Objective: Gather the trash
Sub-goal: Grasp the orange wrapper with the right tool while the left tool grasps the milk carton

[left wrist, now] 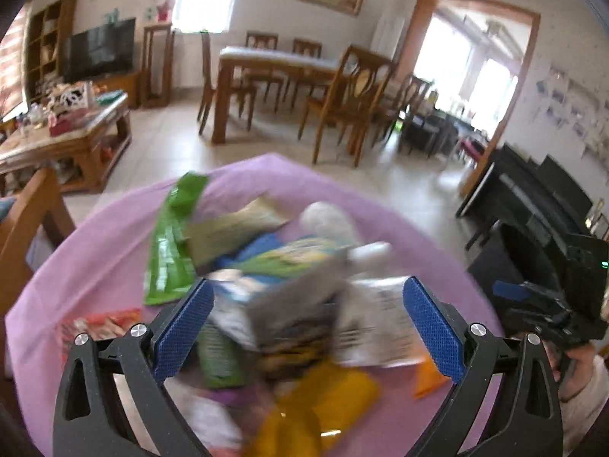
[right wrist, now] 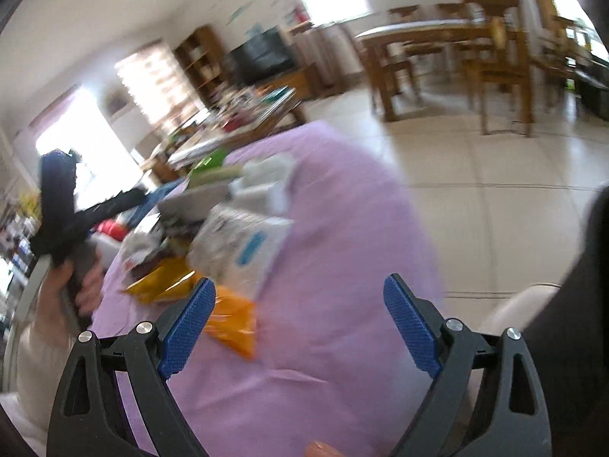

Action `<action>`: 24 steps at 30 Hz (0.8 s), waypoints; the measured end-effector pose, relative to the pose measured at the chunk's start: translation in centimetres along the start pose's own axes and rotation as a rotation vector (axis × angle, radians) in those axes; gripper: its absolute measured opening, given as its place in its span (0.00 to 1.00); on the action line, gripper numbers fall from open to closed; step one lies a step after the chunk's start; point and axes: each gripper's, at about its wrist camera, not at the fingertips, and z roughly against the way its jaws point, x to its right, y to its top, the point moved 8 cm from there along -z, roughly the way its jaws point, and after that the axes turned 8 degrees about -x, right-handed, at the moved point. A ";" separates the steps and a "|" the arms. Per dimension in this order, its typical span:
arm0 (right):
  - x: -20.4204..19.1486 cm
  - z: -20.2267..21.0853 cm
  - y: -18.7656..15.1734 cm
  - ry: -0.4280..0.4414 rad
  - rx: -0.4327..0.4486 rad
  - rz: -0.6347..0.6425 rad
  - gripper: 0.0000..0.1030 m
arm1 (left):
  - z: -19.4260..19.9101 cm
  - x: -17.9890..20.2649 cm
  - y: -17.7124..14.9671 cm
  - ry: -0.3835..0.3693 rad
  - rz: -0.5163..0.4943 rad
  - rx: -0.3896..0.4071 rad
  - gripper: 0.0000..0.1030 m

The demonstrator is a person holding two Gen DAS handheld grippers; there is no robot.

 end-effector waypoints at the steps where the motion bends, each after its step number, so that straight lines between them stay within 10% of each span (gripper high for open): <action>1: -0.9 -1.0 -0.1 0.014 -0.021 0.015 0.86 | -0.6 -1.1 0.1 0.009 -0.008 -0.029 0.95; 10: -4.0 -4.7 -1.2 0.029 -0.114 0.073 0.80 | -4.8 -2.2 1.6 -0.088 -0.052 -0.148 0.93; 17: -4.7 -6.0 -2.1 -0.035 -0.163 0.131 0.45 | -6.4 -0.4 1.3 -0.113 -0.052 -0.155 0.56; 24: -6.0 -5.5 -2.3 -0.011 -0.136 0.165 0.31 | -4.2 1.0 0.3 -0.065 -0.045 -0.084 0.48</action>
